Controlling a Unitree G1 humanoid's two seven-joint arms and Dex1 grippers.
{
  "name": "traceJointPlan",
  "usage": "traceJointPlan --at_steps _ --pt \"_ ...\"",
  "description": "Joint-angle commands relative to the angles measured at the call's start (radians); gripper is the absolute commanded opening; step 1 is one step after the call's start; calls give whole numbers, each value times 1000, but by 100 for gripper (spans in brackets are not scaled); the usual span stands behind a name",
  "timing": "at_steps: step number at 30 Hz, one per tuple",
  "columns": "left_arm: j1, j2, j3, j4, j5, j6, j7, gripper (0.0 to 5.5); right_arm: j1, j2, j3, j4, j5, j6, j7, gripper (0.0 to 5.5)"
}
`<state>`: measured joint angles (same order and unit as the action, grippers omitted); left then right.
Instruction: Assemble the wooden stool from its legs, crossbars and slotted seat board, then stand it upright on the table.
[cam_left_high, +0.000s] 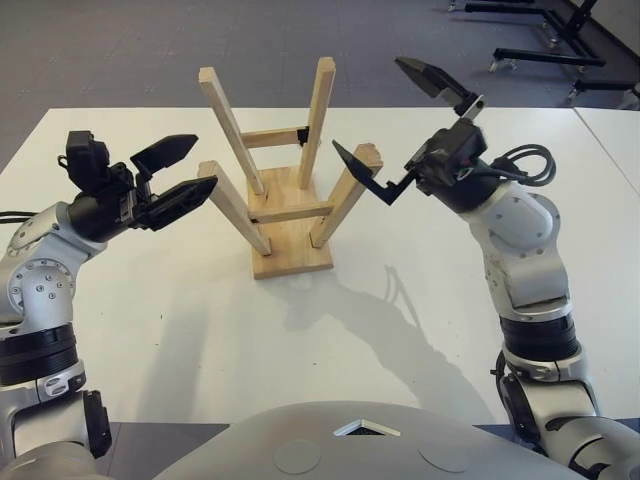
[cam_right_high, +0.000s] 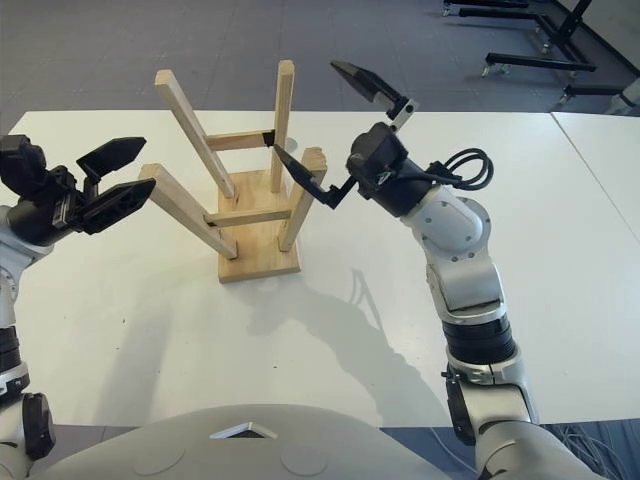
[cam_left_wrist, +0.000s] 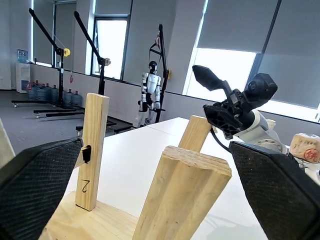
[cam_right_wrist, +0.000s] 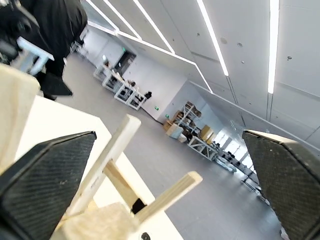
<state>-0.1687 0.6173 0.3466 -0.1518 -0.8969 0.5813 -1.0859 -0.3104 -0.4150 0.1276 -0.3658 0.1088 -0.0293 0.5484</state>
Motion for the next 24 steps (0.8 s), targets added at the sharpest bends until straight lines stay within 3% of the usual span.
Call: traceJointPlan --at_steps 1,13,16,18,24 --pt "18 -21 -53 -53 3 6 11 536 -15 -8 11 1 -32 18 5 540" --pt "56 -2 96 -150 -233 48 37 536 9 -106 -58 124 -289 91 -114 540" --pt "41 44 88 -30 -132 15 28 536 17 -116 -79 150 -300 106 -124 540" --pt "9 84 22 104 50 -73 55 536 14 -117 -86 160 -301 107 -126 540" --pt "-177 37 -123 439 384 -327 145 536 -6 -89 -64 160 -277 81 -113 540"
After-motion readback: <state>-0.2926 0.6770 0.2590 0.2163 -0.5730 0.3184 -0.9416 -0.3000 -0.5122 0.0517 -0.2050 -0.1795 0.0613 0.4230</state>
